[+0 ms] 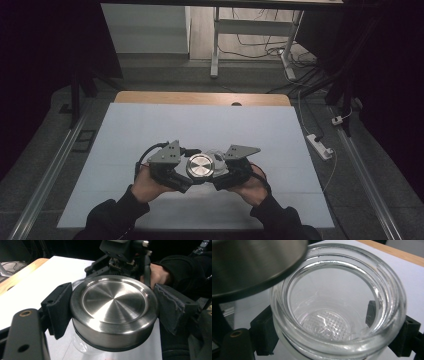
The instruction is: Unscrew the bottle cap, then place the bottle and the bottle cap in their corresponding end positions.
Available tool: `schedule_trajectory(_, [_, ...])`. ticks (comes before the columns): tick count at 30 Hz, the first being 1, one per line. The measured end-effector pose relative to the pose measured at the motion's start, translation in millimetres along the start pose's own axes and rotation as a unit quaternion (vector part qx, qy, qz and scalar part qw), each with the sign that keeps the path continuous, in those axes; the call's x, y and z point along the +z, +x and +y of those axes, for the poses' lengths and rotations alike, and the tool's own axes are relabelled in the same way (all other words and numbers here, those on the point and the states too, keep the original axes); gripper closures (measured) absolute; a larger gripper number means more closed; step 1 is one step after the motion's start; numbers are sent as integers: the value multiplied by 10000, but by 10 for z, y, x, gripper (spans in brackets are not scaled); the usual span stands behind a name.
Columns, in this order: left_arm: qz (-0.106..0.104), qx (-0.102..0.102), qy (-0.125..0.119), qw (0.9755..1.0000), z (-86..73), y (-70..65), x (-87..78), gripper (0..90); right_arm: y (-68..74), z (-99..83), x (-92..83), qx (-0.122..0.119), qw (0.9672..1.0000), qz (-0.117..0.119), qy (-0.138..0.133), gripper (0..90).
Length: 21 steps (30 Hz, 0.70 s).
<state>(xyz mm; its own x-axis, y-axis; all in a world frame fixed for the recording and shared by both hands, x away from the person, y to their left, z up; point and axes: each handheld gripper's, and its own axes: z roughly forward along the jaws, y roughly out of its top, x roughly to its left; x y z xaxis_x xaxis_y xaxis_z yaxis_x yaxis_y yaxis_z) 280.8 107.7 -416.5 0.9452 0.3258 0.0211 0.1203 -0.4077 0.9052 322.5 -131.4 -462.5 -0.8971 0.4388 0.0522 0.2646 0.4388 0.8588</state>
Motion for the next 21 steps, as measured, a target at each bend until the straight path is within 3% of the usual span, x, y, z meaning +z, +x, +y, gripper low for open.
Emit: schedule_trajectory(21, [5, -39, 92, 10000, -177, -34, 96, 207, -392, 44, 48, 259, 9983, -521, -45, 148])
